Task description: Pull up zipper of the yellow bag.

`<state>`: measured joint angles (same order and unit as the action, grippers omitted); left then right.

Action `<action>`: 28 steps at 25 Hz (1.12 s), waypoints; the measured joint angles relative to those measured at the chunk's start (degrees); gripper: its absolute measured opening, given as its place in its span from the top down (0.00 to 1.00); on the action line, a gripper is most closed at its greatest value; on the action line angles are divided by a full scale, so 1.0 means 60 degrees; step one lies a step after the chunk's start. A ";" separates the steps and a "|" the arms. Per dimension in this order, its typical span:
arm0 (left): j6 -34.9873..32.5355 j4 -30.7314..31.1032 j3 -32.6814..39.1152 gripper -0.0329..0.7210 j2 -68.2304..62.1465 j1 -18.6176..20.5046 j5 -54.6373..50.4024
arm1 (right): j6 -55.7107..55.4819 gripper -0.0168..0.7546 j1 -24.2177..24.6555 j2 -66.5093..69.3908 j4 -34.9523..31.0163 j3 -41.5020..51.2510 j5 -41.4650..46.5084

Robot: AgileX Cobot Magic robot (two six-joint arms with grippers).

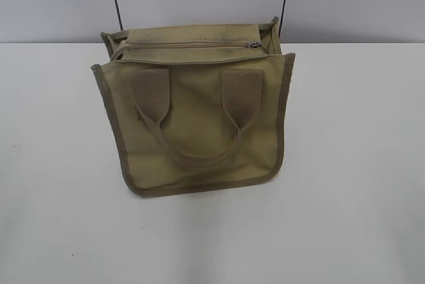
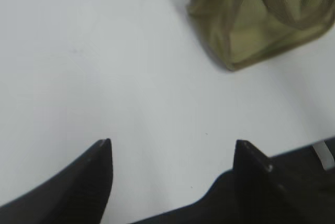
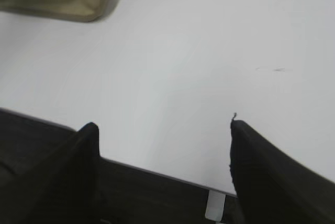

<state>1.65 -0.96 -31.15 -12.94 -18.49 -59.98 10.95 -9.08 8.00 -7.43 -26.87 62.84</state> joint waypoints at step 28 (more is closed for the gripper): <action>-0.0054 -0.0156 0.0077 0.24 0.2206 0.2930 -0.0009 | -0.0026 0.25 0.2229 -0.1375 -0.0240 0.0018 -0.0014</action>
<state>1.32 -1.90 -30.69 0.30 -0.92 -60.03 10.79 4.29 -0.25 -8.87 -26.76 62.75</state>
